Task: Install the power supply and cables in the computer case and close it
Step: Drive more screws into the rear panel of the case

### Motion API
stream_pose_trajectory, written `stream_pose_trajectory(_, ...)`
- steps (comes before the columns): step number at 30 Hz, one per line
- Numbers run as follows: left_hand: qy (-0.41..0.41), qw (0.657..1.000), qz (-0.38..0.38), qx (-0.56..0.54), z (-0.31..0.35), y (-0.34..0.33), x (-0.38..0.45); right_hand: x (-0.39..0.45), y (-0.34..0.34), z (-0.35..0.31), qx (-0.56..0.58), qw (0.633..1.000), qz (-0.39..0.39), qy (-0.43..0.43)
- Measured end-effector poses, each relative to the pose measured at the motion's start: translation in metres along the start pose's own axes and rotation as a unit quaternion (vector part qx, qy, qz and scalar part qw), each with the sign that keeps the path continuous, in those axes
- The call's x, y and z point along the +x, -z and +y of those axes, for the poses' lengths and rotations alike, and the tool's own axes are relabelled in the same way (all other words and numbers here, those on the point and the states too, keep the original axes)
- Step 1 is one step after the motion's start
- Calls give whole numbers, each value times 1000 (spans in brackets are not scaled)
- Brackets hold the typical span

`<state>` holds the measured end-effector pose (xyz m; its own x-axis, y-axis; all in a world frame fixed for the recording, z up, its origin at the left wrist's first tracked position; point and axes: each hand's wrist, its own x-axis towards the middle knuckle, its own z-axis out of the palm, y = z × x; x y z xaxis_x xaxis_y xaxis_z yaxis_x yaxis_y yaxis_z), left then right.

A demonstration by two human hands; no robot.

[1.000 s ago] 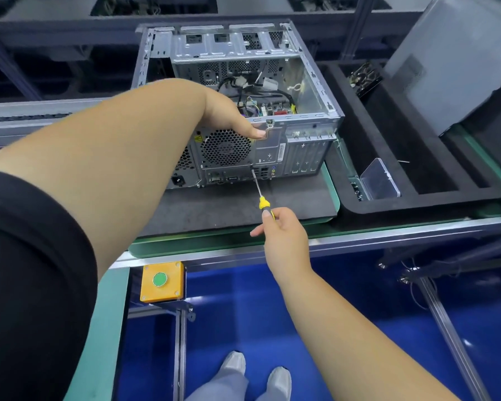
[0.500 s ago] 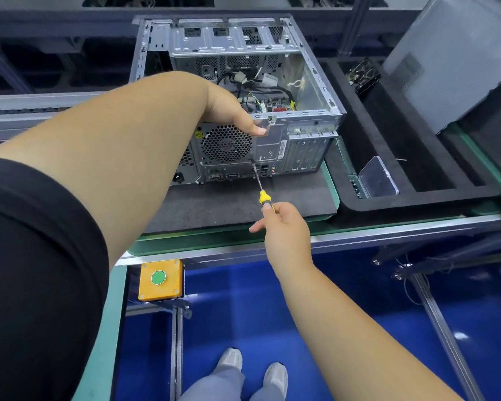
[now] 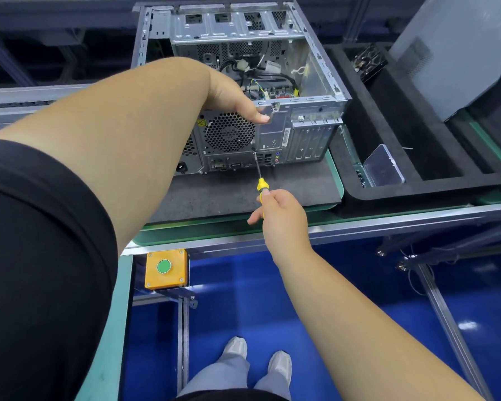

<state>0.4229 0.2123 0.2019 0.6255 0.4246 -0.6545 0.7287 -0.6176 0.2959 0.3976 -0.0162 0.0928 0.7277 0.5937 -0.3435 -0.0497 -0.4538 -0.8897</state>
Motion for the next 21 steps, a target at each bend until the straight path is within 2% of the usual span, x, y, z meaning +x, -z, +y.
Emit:
stream_pose_trajectory(7, -2, 1000, -4, 14, 1, 1, 1, 2, -7, -1, 16, 1000, -13, -11)
stream_pose_trajectory(12, -2, 1000, -2, 20, 0, 1, 3, 10, -10, -6, 113, 988, -15, -100)
stream_pose_trajectory(14, -3, 1000, -5, 23, 0, 1, 2, 9, -9, -7, 142, 984, -23, -103)
stream_pose_trajectory(17, -1, 1000, 3, 28, 1, 1, 1, 7, -8, -8, 165, 982, -29, -89)
stream_pose_trajectory(21, 0, 999, 3, 46, 3, 1, -1, 14, -7, -15, 153, 977, -16, -146)
